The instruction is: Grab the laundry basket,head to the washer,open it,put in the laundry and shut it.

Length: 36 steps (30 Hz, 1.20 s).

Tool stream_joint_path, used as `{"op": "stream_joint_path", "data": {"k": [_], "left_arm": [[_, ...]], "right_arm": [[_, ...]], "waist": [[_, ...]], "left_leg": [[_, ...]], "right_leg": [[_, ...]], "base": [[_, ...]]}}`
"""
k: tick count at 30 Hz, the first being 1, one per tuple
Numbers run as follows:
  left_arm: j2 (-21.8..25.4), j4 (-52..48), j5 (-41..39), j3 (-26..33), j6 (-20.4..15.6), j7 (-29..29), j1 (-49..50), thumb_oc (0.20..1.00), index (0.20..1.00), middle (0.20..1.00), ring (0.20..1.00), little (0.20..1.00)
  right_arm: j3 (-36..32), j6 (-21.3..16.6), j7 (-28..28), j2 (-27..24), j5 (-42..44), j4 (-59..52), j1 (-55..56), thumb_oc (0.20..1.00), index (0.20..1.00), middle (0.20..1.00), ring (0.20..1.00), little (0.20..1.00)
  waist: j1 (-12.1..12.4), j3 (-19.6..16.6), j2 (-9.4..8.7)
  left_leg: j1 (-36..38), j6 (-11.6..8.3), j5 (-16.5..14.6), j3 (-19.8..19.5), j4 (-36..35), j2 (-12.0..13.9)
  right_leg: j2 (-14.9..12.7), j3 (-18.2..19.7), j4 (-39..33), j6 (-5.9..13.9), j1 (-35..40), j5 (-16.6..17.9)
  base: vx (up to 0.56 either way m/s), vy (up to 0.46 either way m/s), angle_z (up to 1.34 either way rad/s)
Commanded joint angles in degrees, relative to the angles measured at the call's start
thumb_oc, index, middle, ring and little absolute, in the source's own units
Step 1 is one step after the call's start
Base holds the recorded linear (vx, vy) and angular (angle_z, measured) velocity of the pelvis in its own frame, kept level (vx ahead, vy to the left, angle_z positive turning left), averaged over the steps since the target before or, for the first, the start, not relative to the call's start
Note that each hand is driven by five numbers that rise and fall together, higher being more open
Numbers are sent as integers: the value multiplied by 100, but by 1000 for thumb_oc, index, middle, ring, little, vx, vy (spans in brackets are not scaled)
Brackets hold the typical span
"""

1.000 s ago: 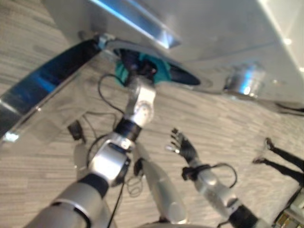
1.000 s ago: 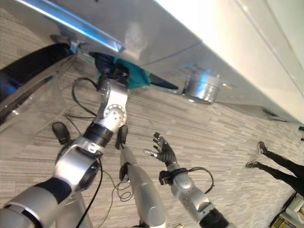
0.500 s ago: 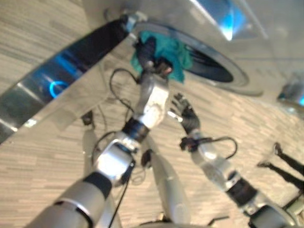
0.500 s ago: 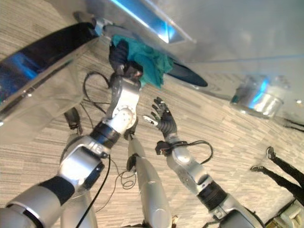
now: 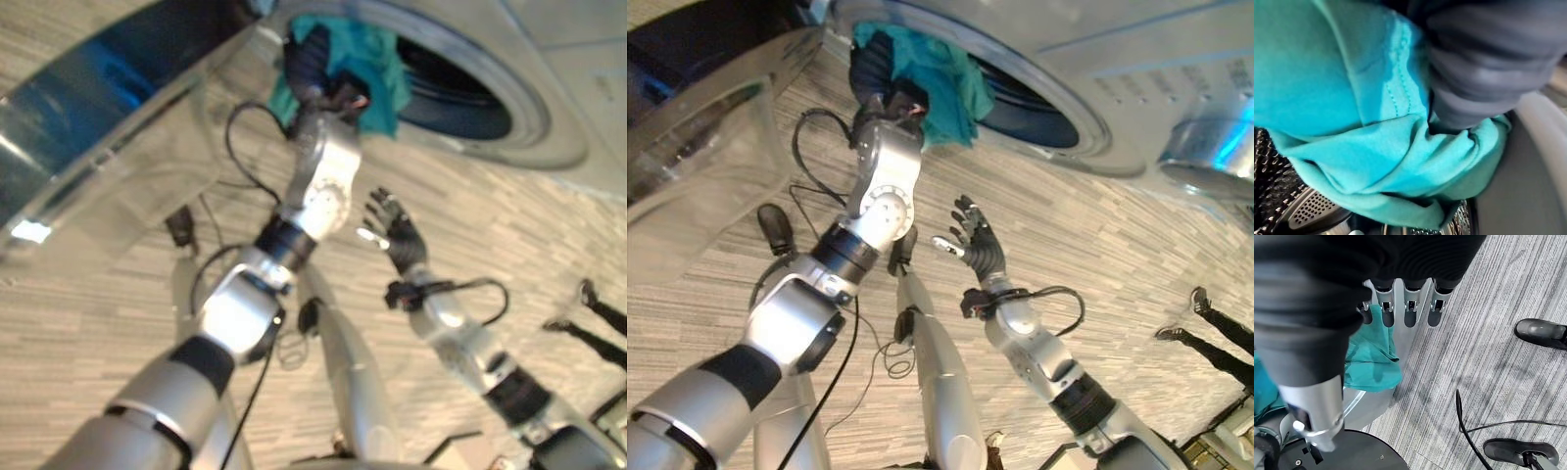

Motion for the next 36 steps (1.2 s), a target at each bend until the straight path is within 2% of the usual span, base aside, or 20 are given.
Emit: {"op": "stream_joint_path", "data": {"k": [1, 2, 4, 6, 7, 10, 14, 23, 31, 36], "left_arm": [[-134, 574, 138, 88, -148, -81, -1043, 200, 200, 200, 200, 200], [-142, 592, 132, 99, -145, -90, -1057, 200, 200, 200, 200, 200], [-50, 519, 239, -34, -199, -243, -1152, 200, 200, 200, 200, 200], [-27, 419, 261, -85, -254, -312, -1108, 200, 200, 200, 200, 200], [-35, 413, 262, -86, -255, -313, -1093, 200, 200, 200, 200, 200], [-122, 313, 380, -126, -316, -489, -942, 200, 200, 200, 200, 200], [-290, 327, 367, -141, -391, -623, -724, 200, 200, 200, 200, 200], [-200, 533, 236, -137, -459, -692, -977, 200, 200, 200, 200, 200], [-248, 627, 321, -246, -344, -667, -1225, 200, 200, 200, 200, 200], [-677, 498, 693, -626, -204, -695, -1034, 200, 200, 200, 200, 200]], "right_arm": [[-172, -83, 182, -124, 61, -321, 750, 1000, 1000, 1000, 1000, 1000], [-185, -79, 193, -134, 62, -331, 767, 1000, 1000, 1000, 1000, 1000], [-136, 210, 815, -444, -235, -142, 1720, 1000, 1000, 1000, 1000, 1000], [-92, 306, 1095, -480, -336, 117, 2106, 1000, 1000, 1000, 1000, 1000], [-97, 298, 1113, -476, -343, 130, 2120, 1000, 1000, 1000, 1000, 1000], [156, 458, 1804, -598, -567, 440, 2629, 1000, 1000, 1000, 1000, 1000], [272, 541, 2190, -625, -559, 838, 3005, 1000, 1000, 1000, 1000, 1000], [114, 436, 2187, -439, -810, 1650, 3141, 1000, 1000, 1000, 1000, 1000], [155, 441, 2200, -461, -790, 1461, 3119, 1000, 1000, 1000, 1000, 1000], [261, 418, 2246, -457, -765, 1354, 3218, 1000, 1000, 1000, 1000, 1000]], "waist": [[-386, -298, -93], [-383, -305, -86], [-464, -335, -29], [-459, -361, 42], [-455, -373, 45], [-395, -380, 140], [-361, -427, 193], [-389, -402, 244], [-407, -364, 318], [-419, -395, 431]], "left_leg": [[532, 184, -1439, -56, 550, 30], [524, 184, -1443, -56, 556, 30], [498, 201, -1496, -61, 636, 31], [491, 209, -1511, -57, 649, 18], [490, 209, -1512, -57, 649, 18], [485, 241, -1552, -50, 690, -23], [499, 253, -1578, -54, 702, -57], [477, 254, -1559, -18, 633, -128], [492, 238, -1518, 18, 579, -163], [594, 230, -1508, 97, 584, -160]], "right_leg": [[274, -115, 699, 131, -16, -823], [273, -114, 702, 131, -22, -826], [263, -123, 768, 120, -47, -866], [251, -114, 797, 120, -72, -882], [250, -114, 801, 120, -75, -885], [226, -85, 878, 105, -119, -938], [202, -52, 888, 91, -139, -941], [167, 9, 743, 80, -177, -869], [194, 49, 701, 72, -180, -870], [215, 77, 724, 47, -99, -905]], "base": [[0, 0, 0], [0, 0, 0], [0, 0, 0], [0, 0, 0], [-7, 30, 2], [0, 0, 0], [-3, 9, -2], [-1, 1, 0], [-1, 1, -2], [0, 0, 0]]}}
